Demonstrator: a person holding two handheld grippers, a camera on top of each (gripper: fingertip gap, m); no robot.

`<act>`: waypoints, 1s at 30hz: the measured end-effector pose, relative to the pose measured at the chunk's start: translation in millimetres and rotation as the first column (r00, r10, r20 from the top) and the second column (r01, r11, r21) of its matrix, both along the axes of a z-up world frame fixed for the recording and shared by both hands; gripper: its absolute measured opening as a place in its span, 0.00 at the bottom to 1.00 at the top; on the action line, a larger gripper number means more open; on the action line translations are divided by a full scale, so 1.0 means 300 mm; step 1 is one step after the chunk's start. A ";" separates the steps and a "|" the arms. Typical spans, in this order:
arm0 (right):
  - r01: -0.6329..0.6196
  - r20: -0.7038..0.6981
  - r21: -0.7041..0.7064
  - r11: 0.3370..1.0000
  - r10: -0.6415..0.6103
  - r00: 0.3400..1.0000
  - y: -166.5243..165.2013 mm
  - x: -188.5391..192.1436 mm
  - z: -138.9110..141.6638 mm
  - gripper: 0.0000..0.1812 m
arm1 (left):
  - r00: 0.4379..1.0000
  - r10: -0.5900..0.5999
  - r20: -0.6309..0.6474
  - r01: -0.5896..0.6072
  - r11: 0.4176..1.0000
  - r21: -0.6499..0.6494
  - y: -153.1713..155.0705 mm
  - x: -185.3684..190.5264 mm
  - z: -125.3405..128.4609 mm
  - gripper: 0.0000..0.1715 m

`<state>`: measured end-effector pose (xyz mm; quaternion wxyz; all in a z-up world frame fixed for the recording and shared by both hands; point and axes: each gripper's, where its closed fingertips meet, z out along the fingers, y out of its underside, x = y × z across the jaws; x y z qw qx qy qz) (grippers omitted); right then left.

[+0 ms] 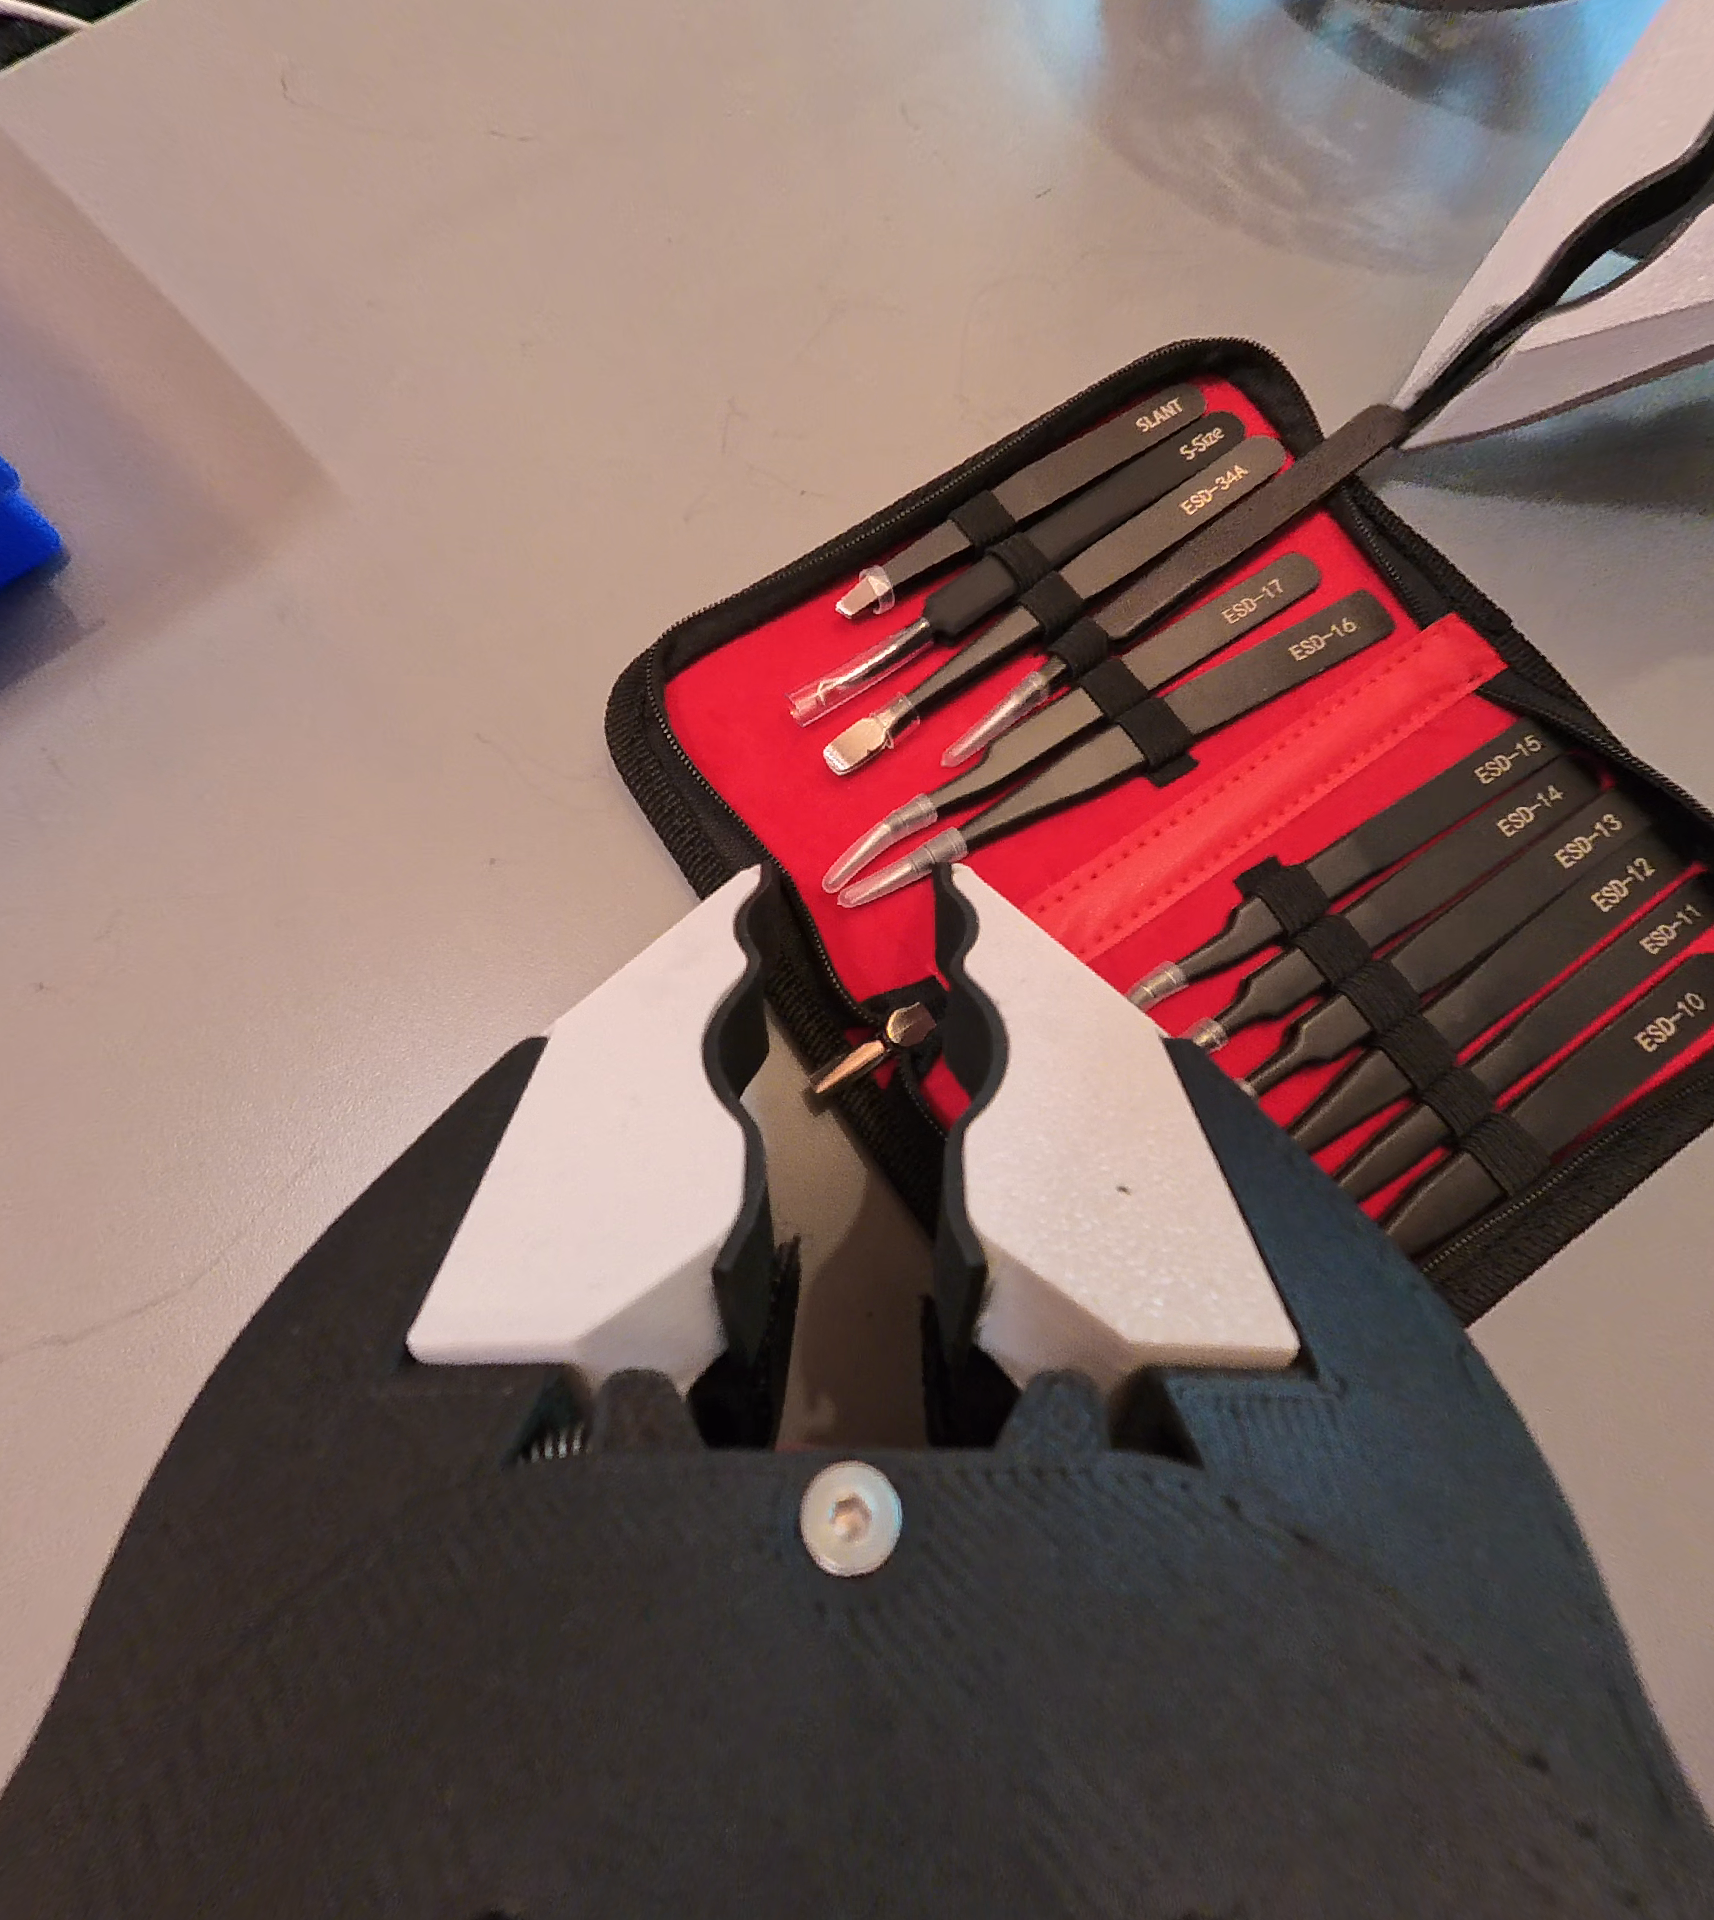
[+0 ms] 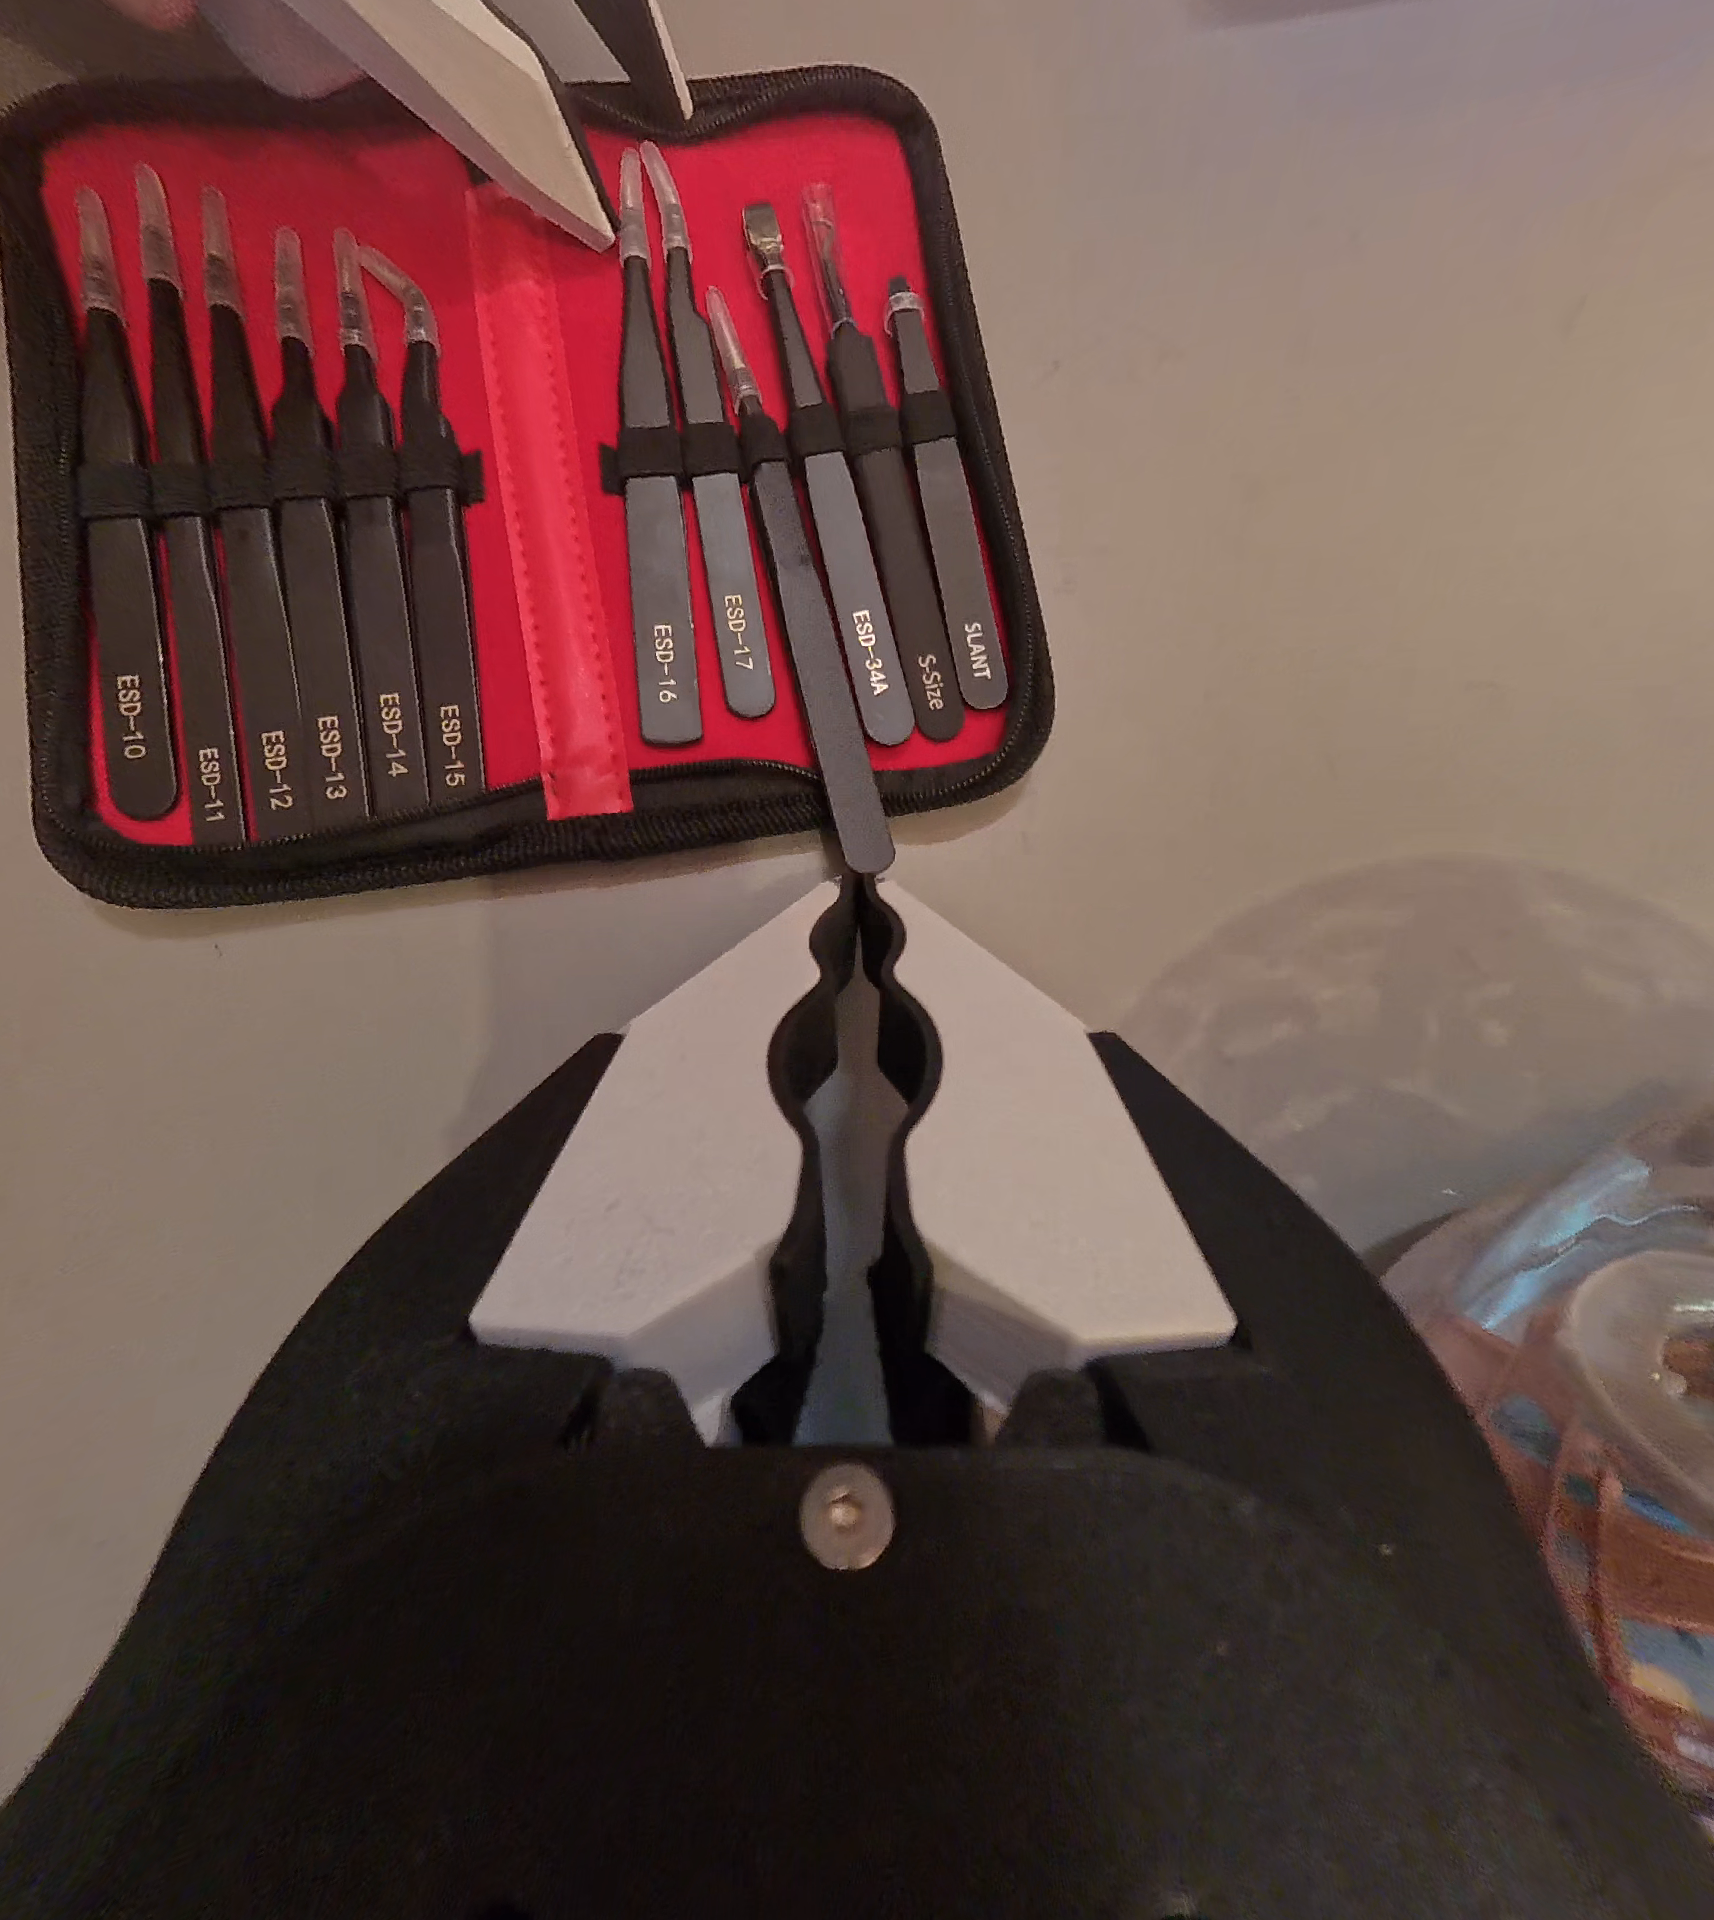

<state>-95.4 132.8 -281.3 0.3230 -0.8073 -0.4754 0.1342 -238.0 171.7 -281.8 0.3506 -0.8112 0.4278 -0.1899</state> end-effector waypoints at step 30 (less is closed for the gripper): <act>-0.076 -0.020 -0.123 0.990 0.074 0.997 -0.011 -0.070 0.033 0.00 | 1.000 -0.011 0.013 0.011 1.000 -0.009 0.001 0.004 -0.001 0.16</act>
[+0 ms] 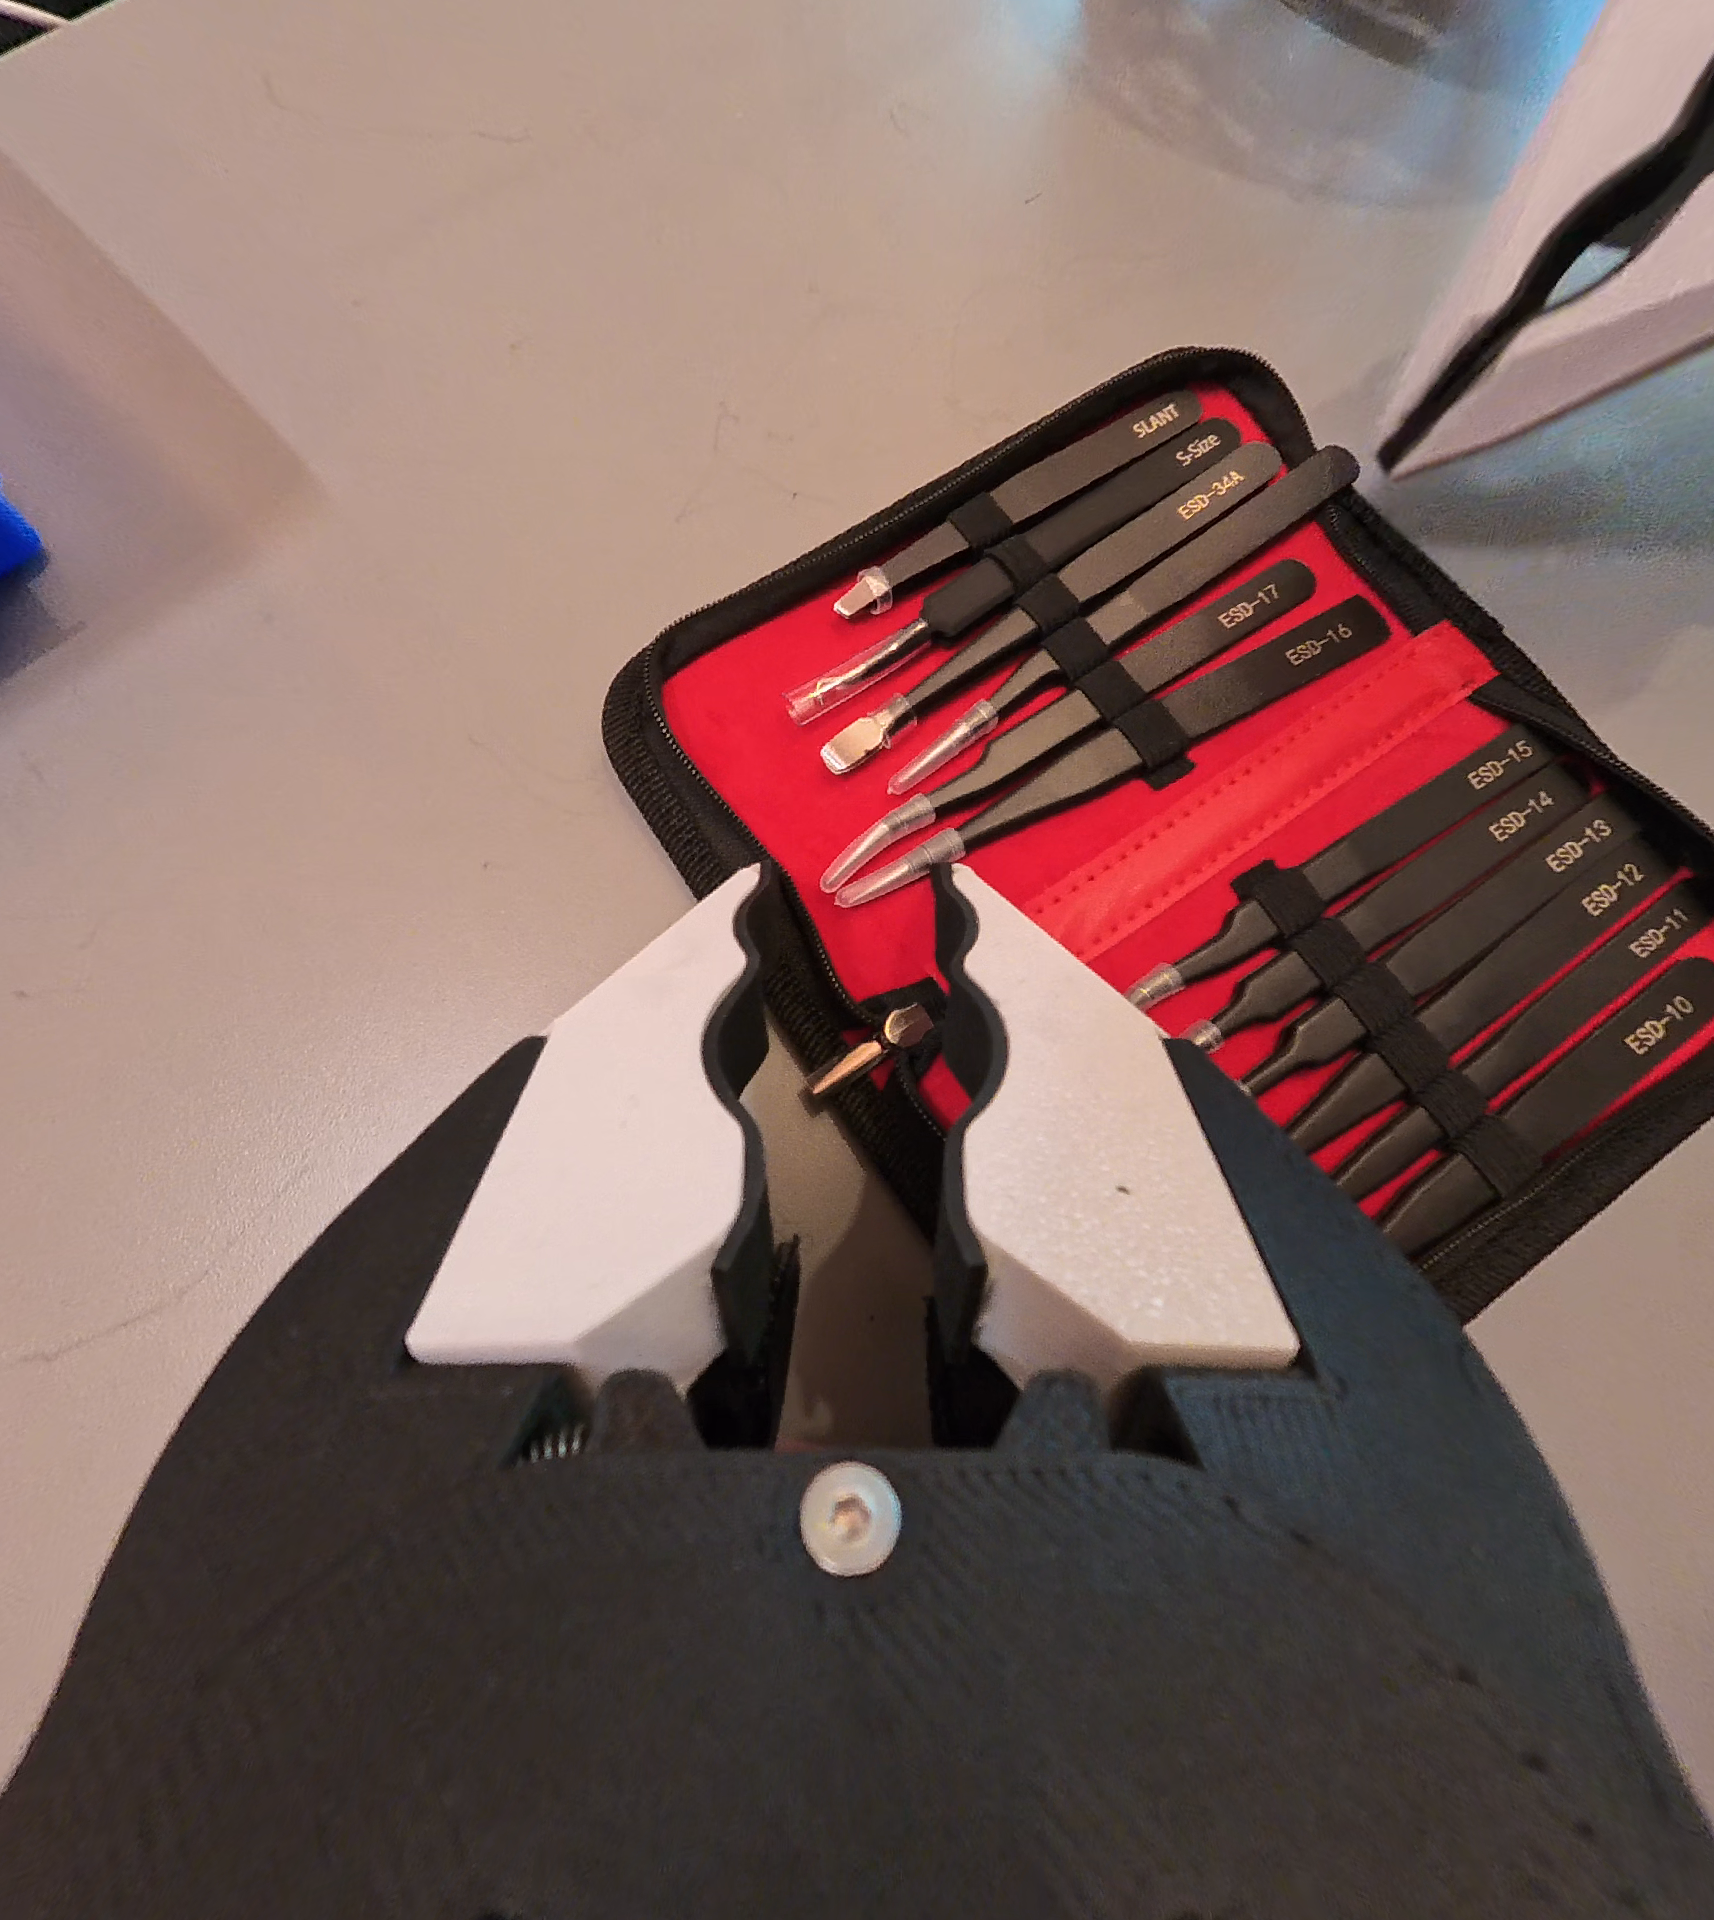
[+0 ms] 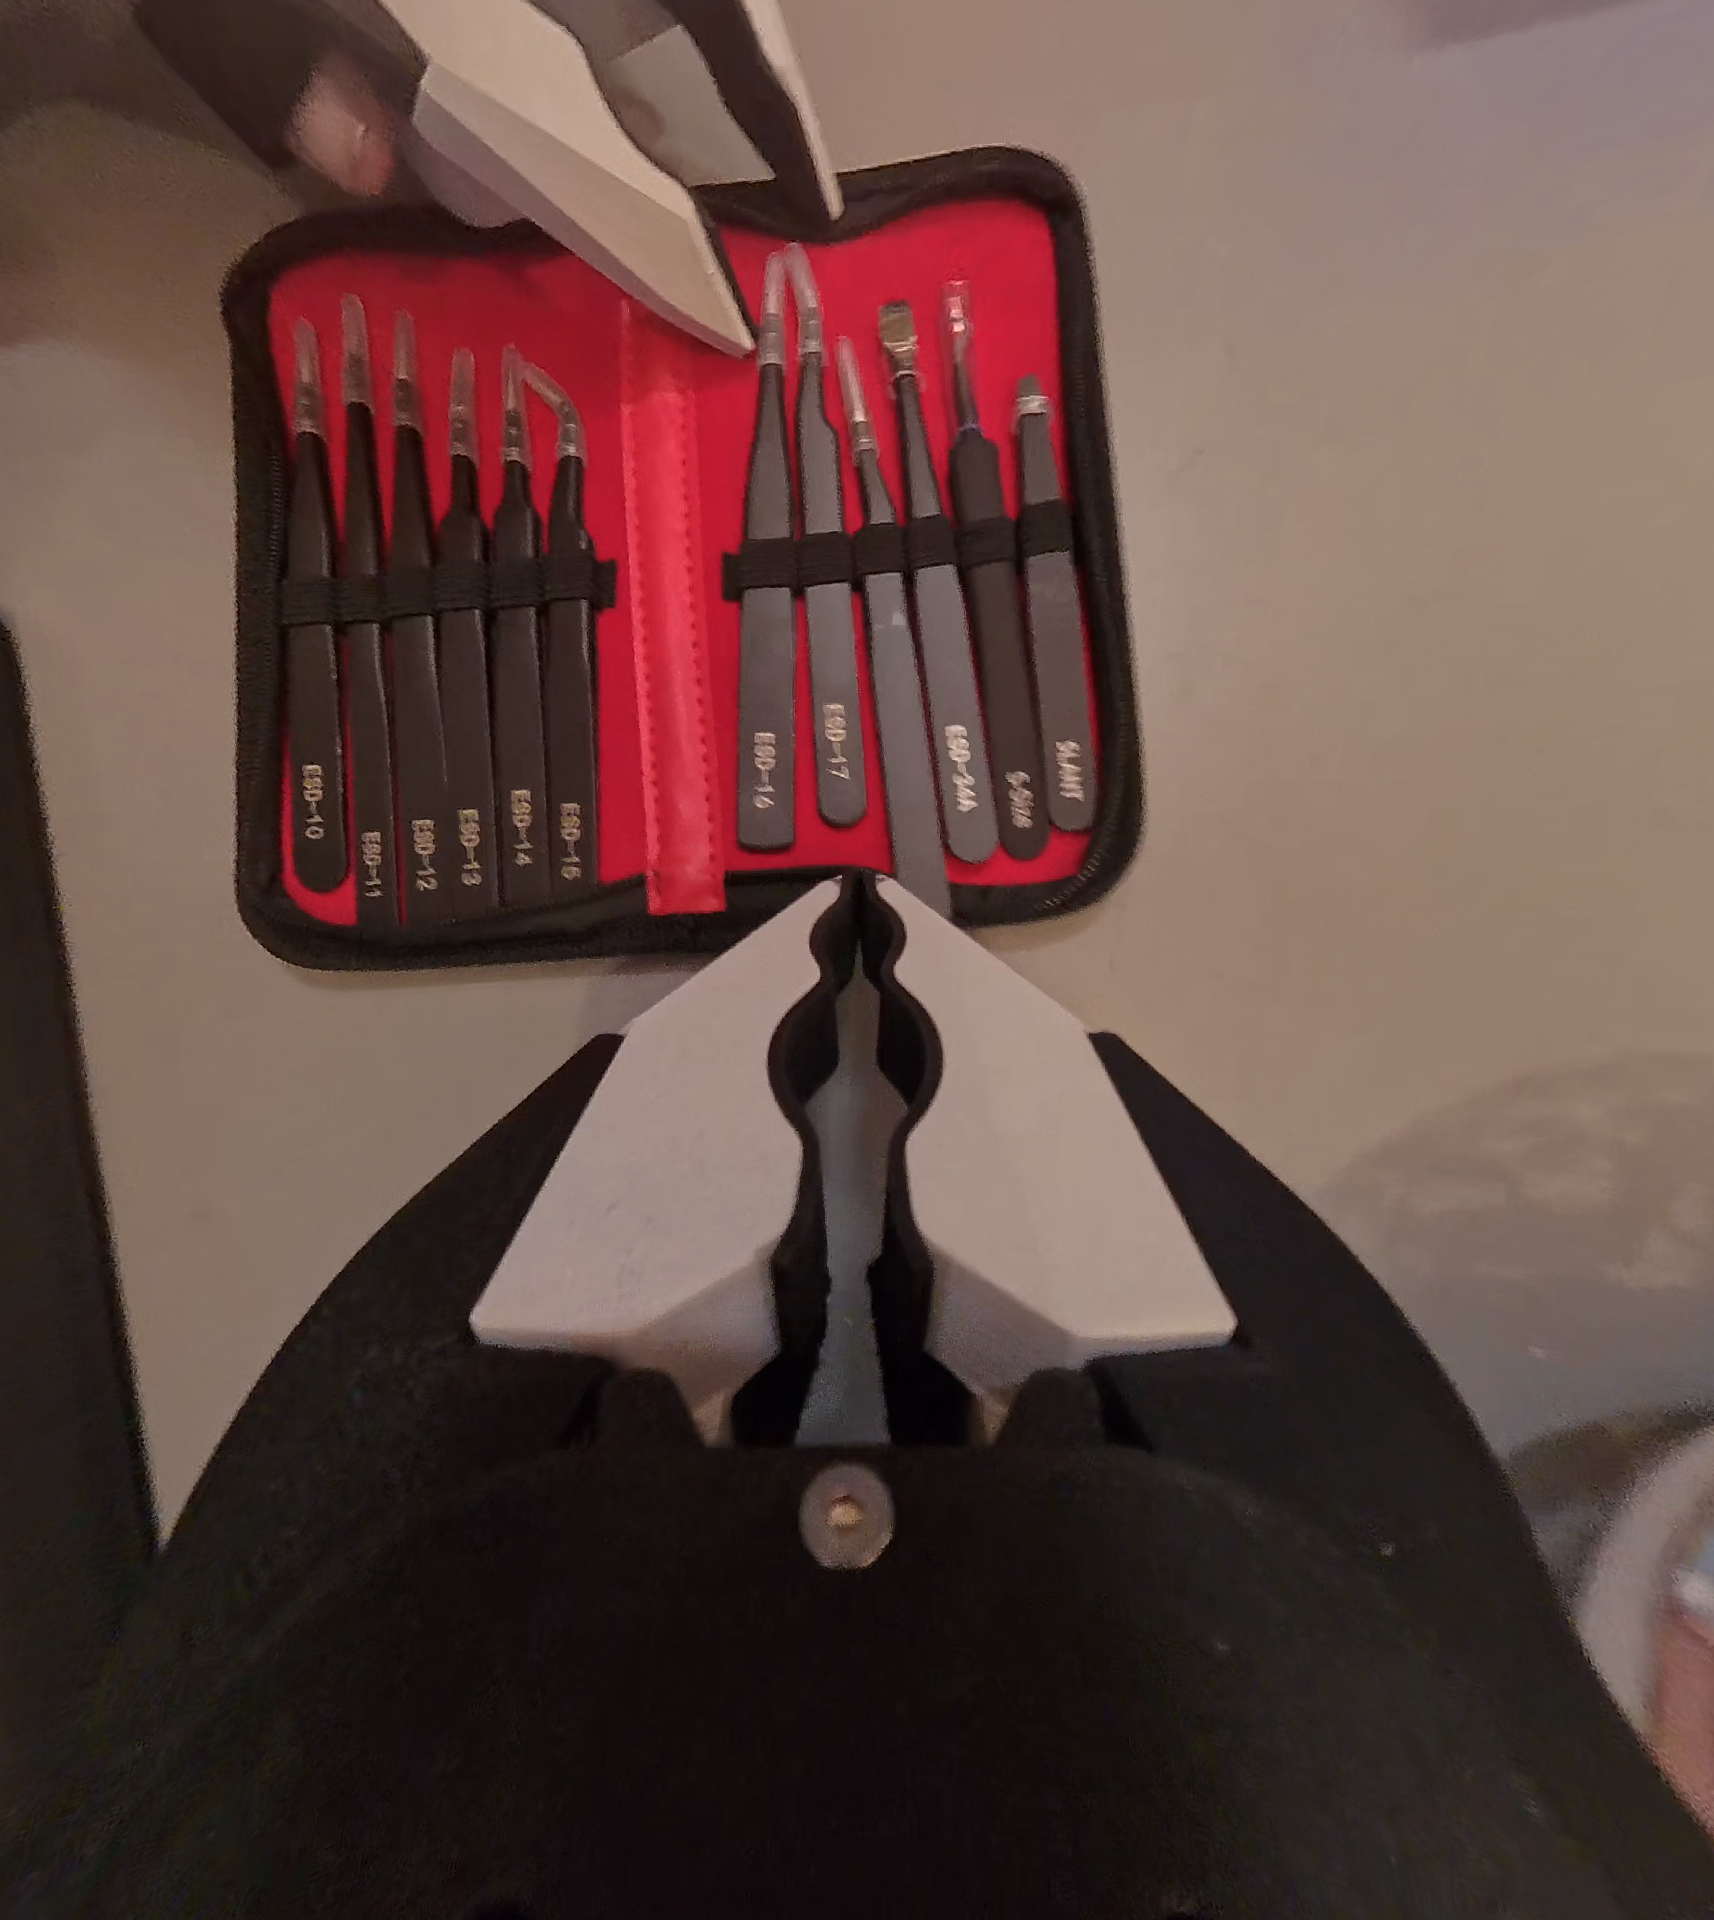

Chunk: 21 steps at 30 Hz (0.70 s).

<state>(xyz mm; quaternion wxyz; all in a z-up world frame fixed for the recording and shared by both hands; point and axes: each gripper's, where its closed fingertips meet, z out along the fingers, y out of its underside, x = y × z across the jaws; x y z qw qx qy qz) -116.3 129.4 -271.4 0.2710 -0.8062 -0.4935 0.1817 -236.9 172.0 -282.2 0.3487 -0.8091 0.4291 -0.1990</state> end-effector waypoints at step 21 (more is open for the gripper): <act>0.035 -0.067 0.036 0.999 -0.033 0.997 0.023 0.001 0.013 0.00 | 1.000 -0.002 0.002 0.002 1.000 -0.005 0.002 0.001 -0.001 0.16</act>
